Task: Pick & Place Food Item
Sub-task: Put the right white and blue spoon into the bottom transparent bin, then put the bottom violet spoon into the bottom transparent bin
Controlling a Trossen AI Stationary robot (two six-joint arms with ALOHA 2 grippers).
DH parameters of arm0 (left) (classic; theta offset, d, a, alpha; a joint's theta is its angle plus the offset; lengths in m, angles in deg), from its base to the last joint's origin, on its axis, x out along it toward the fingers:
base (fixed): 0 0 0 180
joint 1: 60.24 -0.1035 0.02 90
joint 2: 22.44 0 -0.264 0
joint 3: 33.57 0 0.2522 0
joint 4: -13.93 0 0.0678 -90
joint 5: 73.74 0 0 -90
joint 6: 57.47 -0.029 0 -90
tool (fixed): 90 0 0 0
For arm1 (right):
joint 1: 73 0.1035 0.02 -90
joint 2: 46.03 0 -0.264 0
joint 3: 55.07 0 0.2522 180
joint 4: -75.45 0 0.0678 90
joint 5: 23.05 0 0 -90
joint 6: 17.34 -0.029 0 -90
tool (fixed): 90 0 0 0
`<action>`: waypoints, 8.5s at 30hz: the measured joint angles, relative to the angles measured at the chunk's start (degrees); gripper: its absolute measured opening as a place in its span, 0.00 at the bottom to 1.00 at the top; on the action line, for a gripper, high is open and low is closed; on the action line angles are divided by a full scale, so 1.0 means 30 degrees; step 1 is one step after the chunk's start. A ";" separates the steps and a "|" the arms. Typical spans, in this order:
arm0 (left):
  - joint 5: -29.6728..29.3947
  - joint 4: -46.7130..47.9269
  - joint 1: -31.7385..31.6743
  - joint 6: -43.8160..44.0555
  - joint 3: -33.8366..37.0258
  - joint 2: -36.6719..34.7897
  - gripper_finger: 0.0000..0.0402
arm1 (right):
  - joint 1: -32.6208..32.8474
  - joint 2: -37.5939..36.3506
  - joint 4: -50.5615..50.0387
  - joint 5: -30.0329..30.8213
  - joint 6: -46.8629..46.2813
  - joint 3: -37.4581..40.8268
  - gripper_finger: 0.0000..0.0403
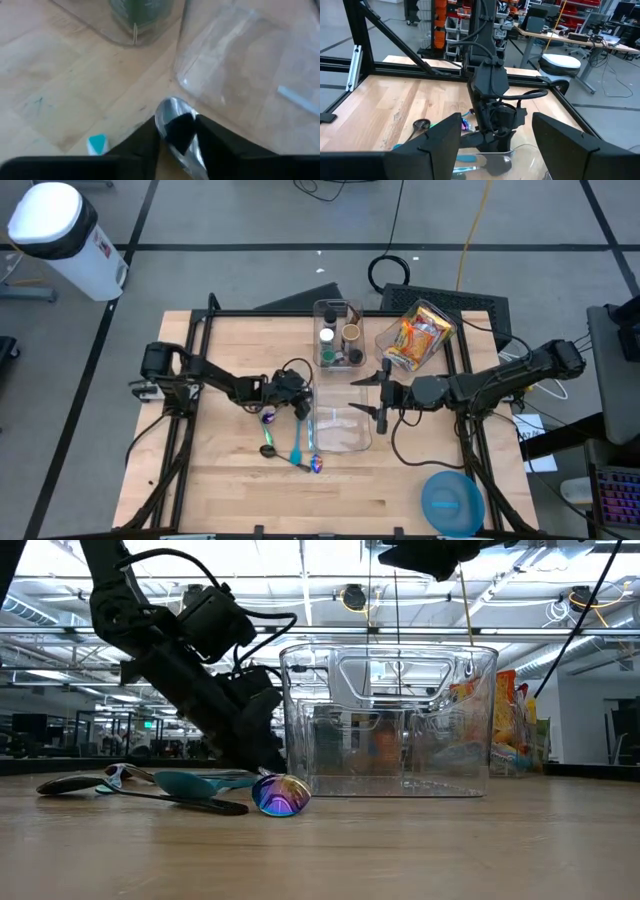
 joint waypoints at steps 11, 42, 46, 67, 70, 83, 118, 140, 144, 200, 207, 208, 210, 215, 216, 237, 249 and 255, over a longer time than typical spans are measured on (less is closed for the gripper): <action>0.0158 0.0204 0.0014 -0.0759 0.0016 -0.0907 0.05 | 0.0000 0.0000 0.0000 0.0000 0.0000 0.0000 0.58; -0.1913 -1.0506 0.5374 -1.3359 0.0064 -0.7571 0.02 | -0.0893 0.3667 0.5290 -0.0901 -0.1833 0.0000 0.58; -0.1951 -1.1071 0.5348 -1.3594 0.0064 -0.6916 0.03 | -0.1247 0.5176 0.8647 -0.3143 -0.1719 0.0000 0.58; -0.1766 -1.0954 0.4600 -1.2300 0.0045 -0.6716 0.01 | -0.1939 0.7592 1.3294 -0.4022 -0.2004 0.0000 0.31; -0.1238 -1.0954 0.4316 -1.1762 0.0042 -0.6716 0.03 | -0.1945 0.7584 1.3304 -0.4018 -0.2000 0.0000 0.26; -0.0764 -1.0783 0.4122 -1.1458 -0.0471 -0.6128 0.04 | -0.2091 0.7592 1.2894 -0.4015 -0.1865 0.0000 0.15; -0.4643 -0.5713 0.5185 -1.1791 -0.1051 -0.7829 0.18 | -0.0979 0.7339 0.9883 -0.0838 -0.6742 0.2469 0.00; -0.4653 -0.4200 0.5236 -1.1150 -0.1044 -0.7823 0.18 | -0.1071 0.7825 1.0344 -0.2073 -1.0973 0.2608 0.06; -0.4654 -0.4104 0.5237 -1.0805 -0.1044 -0.7823 0.18 | -0.1094 0.7825 1.0027 -0.2069 -1.0839 0.2608 0.12; 0.4164 -0.2881 0.8572 -1.0975 -0.0636 0.0745 0.54 | -0.0495 0.7664 1.1016 -0.2099 -0.6919 0.2594 0.50; 0.3130 -0.5532 0.8920 -1.1864 -0.1081 0.0974 0.53 | -0.0495 0.7664 1.1016 -0.2098 -0.6994 0.2594 0.49; 0.2696 -0.5300 0.8930 -1.1863 -0.1306 0.1016 0.53 | -0.0495 0.7664 1.1016 -0.2098 -0.6994 0.2594 0.49; 0.2148 -0.4703 0.8999 -1.1874 -0.2020 0.1022 0.53 | -0.0495 0.7664 1.1008 -0.2098 -0.6999 0.2594 0.49; 0.1158 -0.1268 0.9867 -1.3465 -0.4115 0.0985 0.42 | -0.0495 0.7664 1.0987 -0.2103 -0.7002 0.2594 0.49; 0.1152 -0.0437 0.9964 -1.3665 -0.4475 0.0985 0.38 | -0.0495 0.7664 1.0987 -0.2099 -0.7002 0.2594 0.49; 0.2042 0.1925 0.8945 -1.3174 -0.5000 0.0985 0.02 | -0.0495 0.7664 1.1016 -0.2106 -0.7002 0.2594 0.49; 0.2930 0.0575 0.8480 -1.2878 -0.5000 0.2596 0.02 | -0.0495 0.7664 1.1020 -0.2106 -0.7002 0.2594 0.49; 0.3972 0.1637 0.8100 -1.1235 -0.5044 0.2886 0.03 | -0.0495 0.7664 1.0987 -0.2113 -0.7007 0.2594 0.49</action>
